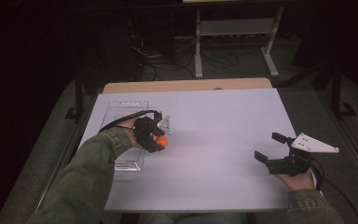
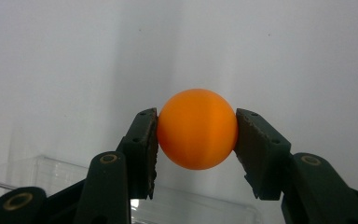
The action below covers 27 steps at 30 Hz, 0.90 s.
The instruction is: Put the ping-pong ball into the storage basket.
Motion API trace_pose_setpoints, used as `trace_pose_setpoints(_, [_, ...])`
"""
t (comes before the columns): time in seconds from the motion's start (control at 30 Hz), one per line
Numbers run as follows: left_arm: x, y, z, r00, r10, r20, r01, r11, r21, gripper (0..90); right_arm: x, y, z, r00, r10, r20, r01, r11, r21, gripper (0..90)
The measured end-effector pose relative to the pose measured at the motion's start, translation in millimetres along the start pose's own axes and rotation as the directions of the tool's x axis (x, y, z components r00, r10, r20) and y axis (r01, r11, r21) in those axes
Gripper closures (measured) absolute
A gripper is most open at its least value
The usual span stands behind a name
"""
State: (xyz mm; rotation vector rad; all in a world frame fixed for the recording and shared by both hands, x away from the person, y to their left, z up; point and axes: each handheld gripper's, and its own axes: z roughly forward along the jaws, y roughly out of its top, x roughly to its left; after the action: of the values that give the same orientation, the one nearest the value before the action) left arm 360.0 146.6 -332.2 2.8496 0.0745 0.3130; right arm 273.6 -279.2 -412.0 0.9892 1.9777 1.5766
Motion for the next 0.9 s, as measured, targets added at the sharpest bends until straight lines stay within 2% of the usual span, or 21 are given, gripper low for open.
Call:
trace_pose_setpoints(0.07, [-0.2, -0.6, -2.5, 1.0000, 0.001, 0.002, -0.001, 1.0000, 0.005, 50.6, 0.1, 0.0, -0.1, 1.0000, 0.001, -0.001, -0.001, 1.000, 0.000, 0.0])
trace_pose_setpoints(0.37, [1.4, -3.1, -16.6, 0.9997, -0.023, -0.009, 0.023, 0.9993, -0.029, 50.6, 0.0, -0.1, 0.2, 1.0000, 0.004, 0.001, -0.004, 1.000, 0.002, 0.0])
trace_pose_setpoints(0.9, [2.2, -11.4, -31.1, 0.9986, -0.051, -0.009, 0.051, 0.9975, -0.049, 50.6, 0.3, -0.3, -0.1, 1.0000, 0.003, 0.004, -0.003, 1.000, 0.005, 0.0])
